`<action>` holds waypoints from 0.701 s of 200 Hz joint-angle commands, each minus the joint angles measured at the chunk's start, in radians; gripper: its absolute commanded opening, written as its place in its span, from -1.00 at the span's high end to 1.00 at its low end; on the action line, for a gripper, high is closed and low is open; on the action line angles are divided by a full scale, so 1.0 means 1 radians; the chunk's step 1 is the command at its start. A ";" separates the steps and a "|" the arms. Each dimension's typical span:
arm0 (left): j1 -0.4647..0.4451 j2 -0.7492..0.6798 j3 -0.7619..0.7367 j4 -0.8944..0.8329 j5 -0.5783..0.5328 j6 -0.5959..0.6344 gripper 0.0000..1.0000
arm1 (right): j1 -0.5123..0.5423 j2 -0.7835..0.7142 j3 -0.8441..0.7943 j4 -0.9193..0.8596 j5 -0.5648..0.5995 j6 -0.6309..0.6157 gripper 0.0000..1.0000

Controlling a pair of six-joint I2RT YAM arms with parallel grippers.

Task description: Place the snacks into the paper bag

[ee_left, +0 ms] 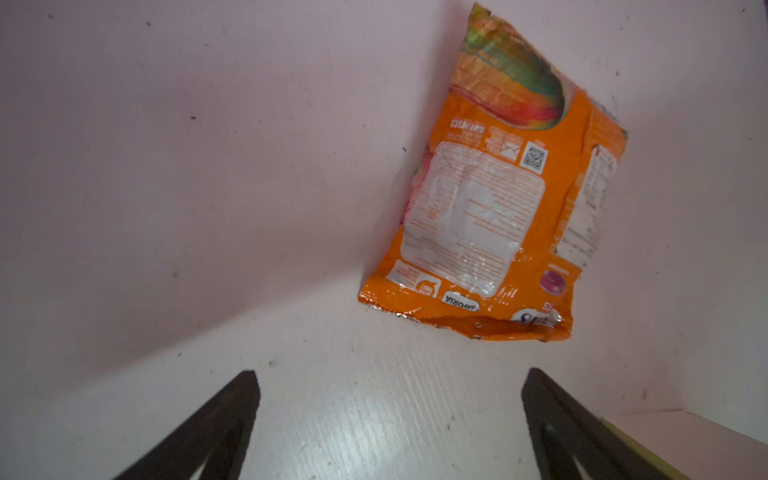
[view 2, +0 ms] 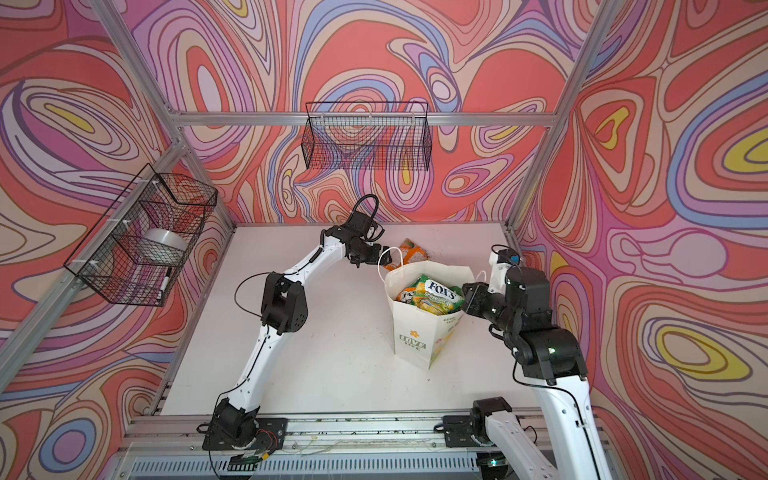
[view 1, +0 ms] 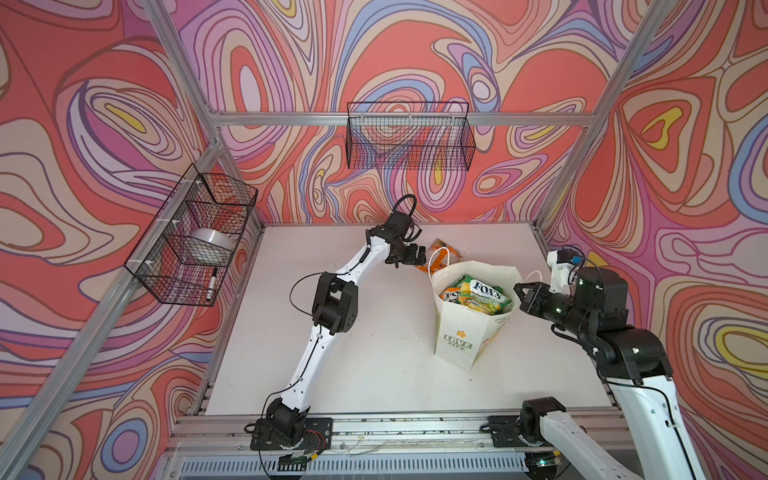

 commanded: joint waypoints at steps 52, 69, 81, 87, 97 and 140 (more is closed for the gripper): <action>-0.007 0.074 0.072 -0.061 0.078 -0.013 -0.80 | 0.003 0.019 0.019 0.076 -0.024 0.034 1.00; -0.007 0.097 0.096 -0.063 0.052 -0.075 -0.73 | 0.002 0.018 0.017 0.074 -0.025 0.033 1.00; -0.007 0.110 0.104 -0.066 0.049 -0.124 -0.57 | 0.002 0.019 0.019 0.073 -0.024 0.031 1.00; -0.009 0.114 0.107 -0.068 0.035 -0.145 -0.52 | 0.001 0.017 0.020 0.070 -0.022 0.030 1.00; -0.012 0.109 0.103 -0.067 0.005 -0.174 -0.45 | 0.003 0.017 0.022 0.067 -0.023 0.029 1.00; -0.017 0.072 0.049 -0.007 0.104 -0.214 -0.26 | 0.003 0.010 0.016 0.074 -0.027 0.019 1.00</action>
